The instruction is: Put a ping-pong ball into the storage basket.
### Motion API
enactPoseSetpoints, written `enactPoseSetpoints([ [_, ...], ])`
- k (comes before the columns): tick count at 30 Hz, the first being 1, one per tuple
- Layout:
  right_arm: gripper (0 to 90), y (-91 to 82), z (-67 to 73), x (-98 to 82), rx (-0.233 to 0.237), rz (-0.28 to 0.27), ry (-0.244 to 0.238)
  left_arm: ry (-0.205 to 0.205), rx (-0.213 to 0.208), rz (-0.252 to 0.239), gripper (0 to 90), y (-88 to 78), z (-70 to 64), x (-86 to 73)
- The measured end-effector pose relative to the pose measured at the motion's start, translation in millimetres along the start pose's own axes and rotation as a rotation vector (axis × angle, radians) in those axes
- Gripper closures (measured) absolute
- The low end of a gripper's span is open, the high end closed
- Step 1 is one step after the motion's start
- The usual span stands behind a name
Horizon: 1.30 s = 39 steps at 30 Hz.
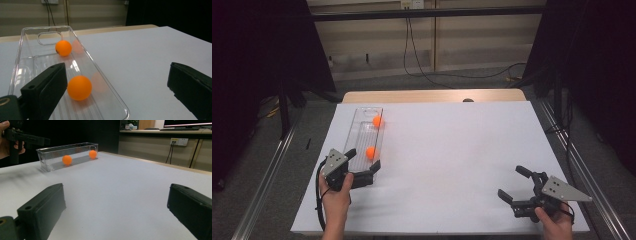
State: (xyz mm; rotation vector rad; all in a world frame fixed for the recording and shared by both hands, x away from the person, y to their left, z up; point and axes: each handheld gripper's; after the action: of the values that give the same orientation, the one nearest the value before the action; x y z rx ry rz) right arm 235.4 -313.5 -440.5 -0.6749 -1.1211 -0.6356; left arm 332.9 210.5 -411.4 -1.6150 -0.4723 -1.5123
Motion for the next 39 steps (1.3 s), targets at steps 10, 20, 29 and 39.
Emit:
enactPoseSetpoints([
  [10, 1.3, 0.4, 0.2, -0.2, -0.001, 0.001, 0.0, 0.005, -0.005, 0.002, 2.8, 0.1, -1.2, -1.6],
  [20, 1.3, 0.5, 0.1, -0.3, 0.0, 0.001, 0.0, 0.009, -0.007, 0.009, 2.8, -0.3, -1.7, -3.0],
  [29, 1.3, 0.7, 0.0, -0.3, -0.001, 0.001, -0.001, 0.006, -0.002, 0.007, 2.8, -3.1, -1.0, -6.0],
  [39, 1.3, 1.0, 0.3, -0.6, 0.001, 0.003, -0.001, 0.012, -0.003, 0.009, 2.8, -5.1, -0.8, -9.4],
])
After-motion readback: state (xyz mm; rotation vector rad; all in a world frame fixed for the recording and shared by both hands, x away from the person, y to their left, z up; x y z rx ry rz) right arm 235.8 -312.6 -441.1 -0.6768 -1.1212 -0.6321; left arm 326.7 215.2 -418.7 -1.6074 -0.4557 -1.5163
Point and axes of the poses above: each handheld gripper's, and its own axes: y roughly forward along the jaws, x roughly out of its top, z roughly to its left, and after that the axes turned 13 degrees about y, right-handed
